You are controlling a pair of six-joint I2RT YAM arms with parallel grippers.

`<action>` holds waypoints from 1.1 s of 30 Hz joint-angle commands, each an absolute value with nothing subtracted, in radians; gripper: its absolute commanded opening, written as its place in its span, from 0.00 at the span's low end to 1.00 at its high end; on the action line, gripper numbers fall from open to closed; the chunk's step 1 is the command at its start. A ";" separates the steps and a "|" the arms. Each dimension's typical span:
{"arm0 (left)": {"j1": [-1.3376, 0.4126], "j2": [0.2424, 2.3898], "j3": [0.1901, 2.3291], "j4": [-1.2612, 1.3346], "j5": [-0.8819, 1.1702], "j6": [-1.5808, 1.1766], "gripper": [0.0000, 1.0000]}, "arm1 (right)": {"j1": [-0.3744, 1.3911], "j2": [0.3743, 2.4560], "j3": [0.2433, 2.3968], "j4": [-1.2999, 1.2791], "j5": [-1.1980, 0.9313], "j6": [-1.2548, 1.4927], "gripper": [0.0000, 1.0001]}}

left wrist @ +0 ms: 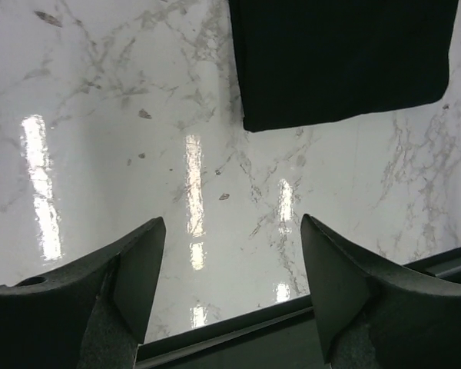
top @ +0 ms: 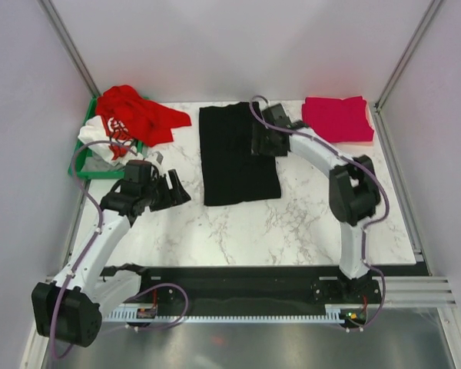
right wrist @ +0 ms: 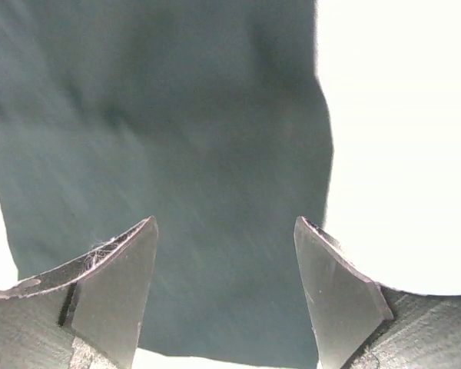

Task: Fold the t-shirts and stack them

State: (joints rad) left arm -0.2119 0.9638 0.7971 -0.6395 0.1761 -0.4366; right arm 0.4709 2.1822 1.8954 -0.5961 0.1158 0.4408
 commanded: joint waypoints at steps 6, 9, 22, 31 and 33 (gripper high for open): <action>-0.245 1.187 0.732 -0.348 0.340 -0.558 0.75 | 0.321 1.648 1.129 -0.325 -0.060 0.515 0.79; -0.259 1.280 0.730 -0.247 0.373 -0.597 0.75 | 0.314 1.608 1.005 -0.264 -0.147 0.528 0.78; -0.328 1.549 0.723 -0.035 0.319 -0.680 0.72 | 0.261 1.735 0.835 -0.038 -0.353 0.612 0.60; -0.330 1.646 0.722 0.034 0.267 -0.698 0.61 | 0.256 1.735 0.755 -0.008 -0.364 0.629 0.53; -0.330 1.660 0.726 0.040 0.267 -0.698 0.59 | 0.256 1.727 0.746 -0.008 -0.357 0.629 0.53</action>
